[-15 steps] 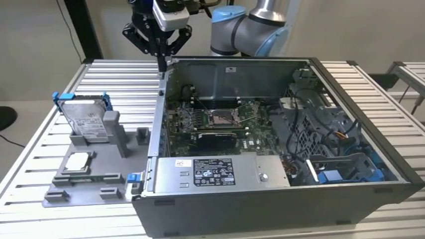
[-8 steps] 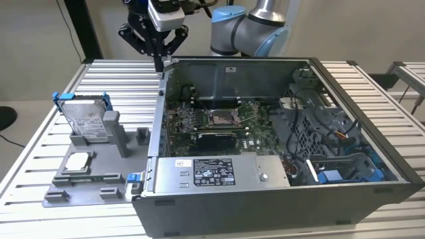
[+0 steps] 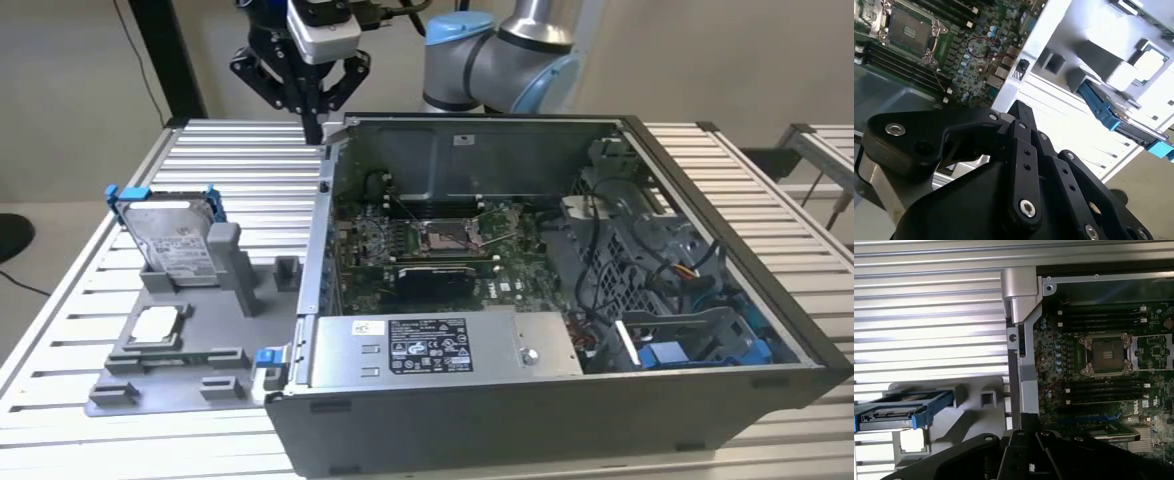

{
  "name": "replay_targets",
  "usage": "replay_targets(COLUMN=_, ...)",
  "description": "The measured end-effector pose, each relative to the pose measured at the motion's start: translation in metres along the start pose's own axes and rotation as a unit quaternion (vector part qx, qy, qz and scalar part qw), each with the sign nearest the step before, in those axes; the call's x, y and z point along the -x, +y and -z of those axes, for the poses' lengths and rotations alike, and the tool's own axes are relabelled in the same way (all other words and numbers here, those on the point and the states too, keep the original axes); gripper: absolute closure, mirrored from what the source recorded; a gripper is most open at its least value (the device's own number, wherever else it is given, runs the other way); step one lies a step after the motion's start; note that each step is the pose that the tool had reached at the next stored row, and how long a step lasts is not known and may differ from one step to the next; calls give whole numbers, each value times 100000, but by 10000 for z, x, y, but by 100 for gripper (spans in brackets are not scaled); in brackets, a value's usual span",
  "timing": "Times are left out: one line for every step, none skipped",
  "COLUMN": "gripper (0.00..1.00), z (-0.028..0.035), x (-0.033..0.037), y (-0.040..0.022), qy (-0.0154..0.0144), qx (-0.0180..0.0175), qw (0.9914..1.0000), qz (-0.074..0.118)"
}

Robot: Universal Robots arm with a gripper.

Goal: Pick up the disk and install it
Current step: 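Reach for the disk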

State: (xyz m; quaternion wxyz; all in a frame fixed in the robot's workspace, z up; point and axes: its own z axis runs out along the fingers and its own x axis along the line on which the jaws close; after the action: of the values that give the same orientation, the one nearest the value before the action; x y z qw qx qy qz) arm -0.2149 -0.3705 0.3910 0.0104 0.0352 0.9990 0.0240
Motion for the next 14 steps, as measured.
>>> replay_targets(gripper=100, z=0, x=-8, y=-1, qy=3, qx=-2, qw=100000, qz=-1)
replay_targets(gripper=100, z=-1, x=-17, y=-1, qy=1, qx=-1, qw=100000, qz=0)
replay_targets(gripper=100, z=-1, x=-26, y=-2, qy=0, qx=2, qw=100000, qz=1)
replay_targets(gripper=100, z=-1, x=-34, y=-2, qy=2, qx=-1, qw=100000, qz=0)
replay_targets(gripper=100, z=-1, x=-44, y=-3, qy=3, qx=-3, qw=100000, qz=0)
replay_targets(gripper=100, z=-1, x=-52, y=-4, qy=2, qx=-1, qw=100000, qz=0)
replay_targets(gripper=100, z=-2, x=-60, y=-4, qy=2, qx=-1, qw=100000, qz=1)
replay_targets(gripper=100, z=-2, x=-69, y=-5, qy=3, qx=1, qw=100000, qz=2)
replay_targets(gripper=100, z=-2, x=-77, y=-6, qy=1, qx=1, qw=100000, qz=1)
replay_targets(gripper=100, z=-2, x=-86, y=-6, qy=2, qx=-1, qw=100000, qz=0)
replay_targets(gripper=100, z=-2, x=-95, y=-7, qy=4, qx=-2, qw=100000, qz=0)
replay_targets(gripper=100, z=-3, x=-103, y=-8, qy=1, qx=0, qw=100000, qz=1)
replay_targets(gripper=100, z=-3, x=-111, y=-8, qy=-1, qx=0, qw=100000, qz=-2)
replay_targets(gripper=100, z=-3, x=-120, y=-9, qy=2, qx=0, qw=100000, qz=-2)
